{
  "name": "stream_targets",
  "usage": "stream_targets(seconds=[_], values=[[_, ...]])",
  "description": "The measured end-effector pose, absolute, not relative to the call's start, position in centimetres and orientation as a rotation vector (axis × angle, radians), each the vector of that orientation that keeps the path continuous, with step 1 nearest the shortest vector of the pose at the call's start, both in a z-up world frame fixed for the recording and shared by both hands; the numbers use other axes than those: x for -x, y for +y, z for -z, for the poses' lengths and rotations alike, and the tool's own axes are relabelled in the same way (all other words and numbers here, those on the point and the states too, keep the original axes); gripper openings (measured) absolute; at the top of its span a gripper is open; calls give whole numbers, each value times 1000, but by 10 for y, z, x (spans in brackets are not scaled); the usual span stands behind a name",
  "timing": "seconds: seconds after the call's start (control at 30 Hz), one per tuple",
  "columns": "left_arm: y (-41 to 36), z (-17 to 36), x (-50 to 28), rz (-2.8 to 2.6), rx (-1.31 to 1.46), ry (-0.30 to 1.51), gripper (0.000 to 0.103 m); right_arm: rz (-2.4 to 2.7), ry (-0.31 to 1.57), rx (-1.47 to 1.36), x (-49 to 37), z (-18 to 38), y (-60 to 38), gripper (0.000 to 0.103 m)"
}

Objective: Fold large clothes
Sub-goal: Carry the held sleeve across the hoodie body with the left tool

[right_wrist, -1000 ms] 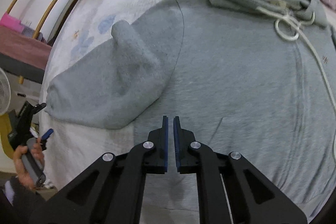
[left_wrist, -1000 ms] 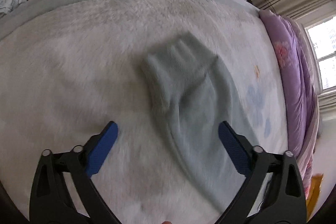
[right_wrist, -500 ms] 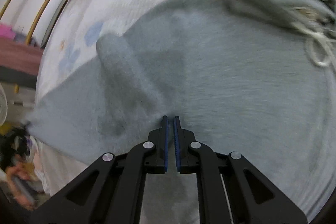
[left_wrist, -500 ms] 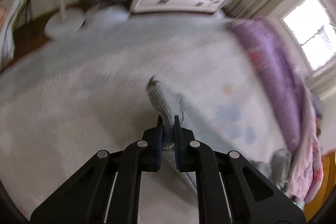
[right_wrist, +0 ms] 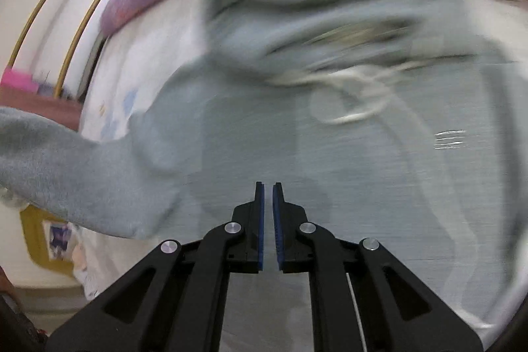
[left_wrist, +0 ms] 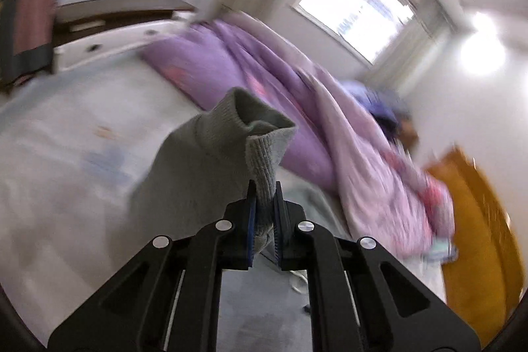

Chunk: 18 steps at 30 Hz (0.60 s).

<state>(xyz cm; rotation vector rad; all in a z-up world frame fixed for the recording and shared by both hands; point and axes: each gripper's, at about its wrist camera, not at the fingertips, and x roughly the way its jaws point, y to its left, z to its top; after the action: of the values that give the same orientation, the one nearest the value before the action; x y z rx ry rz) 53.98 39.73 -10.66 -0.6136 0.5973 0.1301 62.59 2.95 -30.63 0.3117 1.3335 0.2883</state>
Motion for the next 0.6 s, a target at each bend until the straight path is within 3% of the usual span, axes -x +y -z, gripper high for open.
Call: stream_targets(seconds=[0.27,0.43,0.6], values=[[197,187,-619,98,530,812,9,92,1163,-327,-605,227,-231,7],[113,269,-640,122,399,1011,9,327,1136,-400,-583,223,-353,9],[71,317,-639,120,348,1118,9,496,1155,-590,-552,255,-428,13]])
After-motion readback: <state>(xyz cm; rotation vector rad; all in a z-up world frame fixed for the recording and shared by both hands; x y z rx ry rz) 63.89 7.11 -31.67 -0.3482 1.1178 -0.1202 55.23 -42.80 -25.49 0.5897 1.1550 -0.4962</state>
